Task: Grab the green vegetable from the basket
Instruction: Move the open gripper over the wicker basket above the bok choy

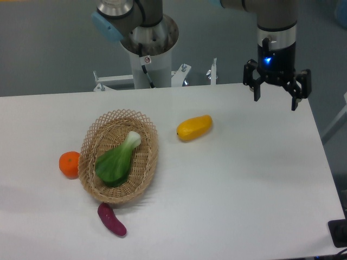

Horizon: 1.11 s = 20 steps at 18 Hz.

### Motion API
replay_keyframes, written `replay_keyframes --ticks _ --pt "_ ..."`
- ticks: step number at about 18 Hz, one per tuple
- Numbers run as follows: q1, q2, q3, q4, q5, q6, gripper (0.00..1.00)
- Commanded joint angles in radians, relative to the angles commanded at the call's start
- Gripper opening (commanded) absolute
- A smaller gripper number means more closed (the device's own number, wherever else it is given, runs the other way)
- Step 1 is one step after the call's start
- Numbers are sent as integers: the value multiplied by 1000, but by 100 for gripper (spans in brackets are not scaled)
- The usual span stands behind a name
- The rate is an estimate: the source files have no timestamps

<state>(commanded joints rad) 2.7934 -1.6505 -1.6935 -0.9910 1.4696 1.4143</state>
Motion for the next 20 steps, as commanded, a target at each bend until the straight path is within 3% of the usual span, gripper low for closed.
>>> replay_keyframes --ticks 3,9,12,17,20 --pt "0 -2 2 0 -2 -2 100" --pt "-44 1 -53 25 -20 -21 100" --pt "-75 8 -103 64 -20 -242 100" --pt "-221 -44 -112 84 -5 -480 100" --pt "-322 -48 -129 95 0 -635 100"
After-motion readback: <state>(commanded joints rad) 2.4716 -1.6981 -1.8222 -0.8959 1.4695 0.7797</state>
